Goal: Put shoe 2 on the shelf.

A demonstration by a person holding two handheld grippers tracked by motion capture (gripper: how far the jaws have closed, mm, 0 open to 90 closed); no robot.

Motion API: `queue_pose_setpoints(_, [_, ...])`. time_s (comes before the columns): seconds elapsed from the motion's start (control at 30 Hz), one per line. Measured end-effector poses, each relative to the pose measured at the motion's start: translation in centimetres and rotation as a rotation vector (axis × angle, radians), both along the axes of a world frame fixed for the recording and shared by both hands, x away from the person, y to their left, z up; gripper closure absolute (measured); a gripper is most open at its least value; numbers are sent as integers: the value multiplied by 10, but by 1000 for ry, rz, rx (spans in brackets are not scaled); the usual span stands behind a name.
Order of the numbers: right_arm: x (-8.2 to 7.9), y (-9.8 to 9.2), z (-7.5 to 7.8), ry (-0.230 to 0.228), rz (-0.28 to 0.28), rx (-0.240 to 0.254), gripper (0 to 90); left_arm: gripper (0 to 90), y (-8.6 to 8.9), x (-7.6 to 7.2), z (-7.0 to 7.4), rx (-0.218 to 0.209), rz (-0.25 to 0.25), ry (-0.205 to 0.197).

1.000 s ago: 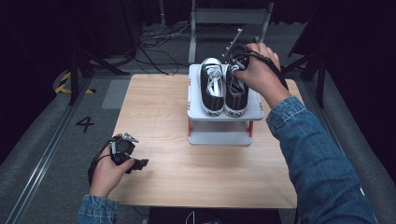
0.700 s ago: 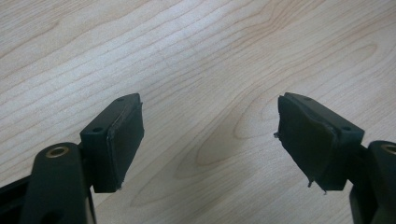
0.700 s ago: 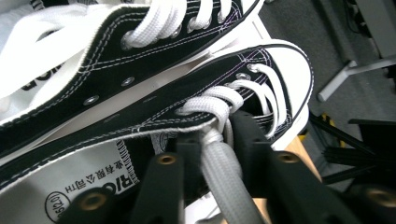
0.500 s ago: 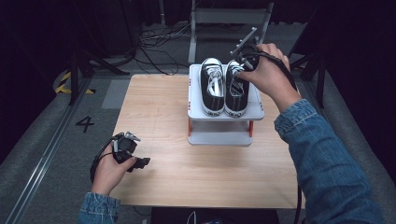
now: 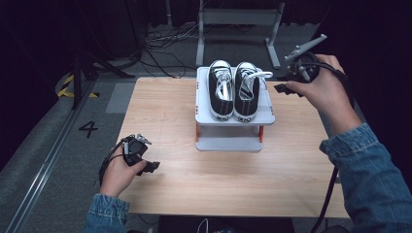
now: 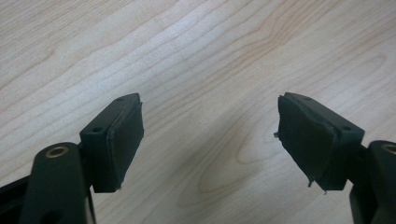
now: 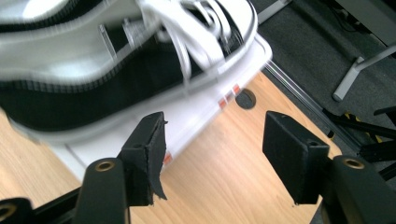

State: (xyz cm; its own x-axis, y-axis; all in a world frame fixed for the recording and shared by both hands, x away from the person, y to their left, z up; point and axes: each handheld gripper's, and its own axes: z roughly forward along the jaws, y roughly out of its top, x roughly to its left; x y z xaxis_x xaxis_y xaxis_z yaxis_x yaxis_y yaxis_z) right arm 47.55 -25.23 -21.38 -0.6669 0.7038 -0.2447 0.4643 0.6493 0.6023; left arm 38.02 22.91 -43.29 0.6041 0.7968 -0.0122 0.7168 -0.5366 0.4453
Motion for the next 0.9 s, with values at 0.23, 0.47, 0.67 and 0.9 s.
queue_pose_setpoints(0.23, [-31,-54,-20,6,18,96,381,220,-1,4,0,16,-18,-9])
queue_pose_setpoints(0.47, [-61,-96,-52,-39,32,130,373,219,0,7,-1,12,1,-10])
queue_pose_setpoints(0.67, [-90,-124,-94,-73,23,216,373,220,-1,4,0,11,4,-9])
queue_pose_setpoints(0.9, [-94,-133,-164,31,-42,265,401,220,-5,4,-4,29,-8,5])
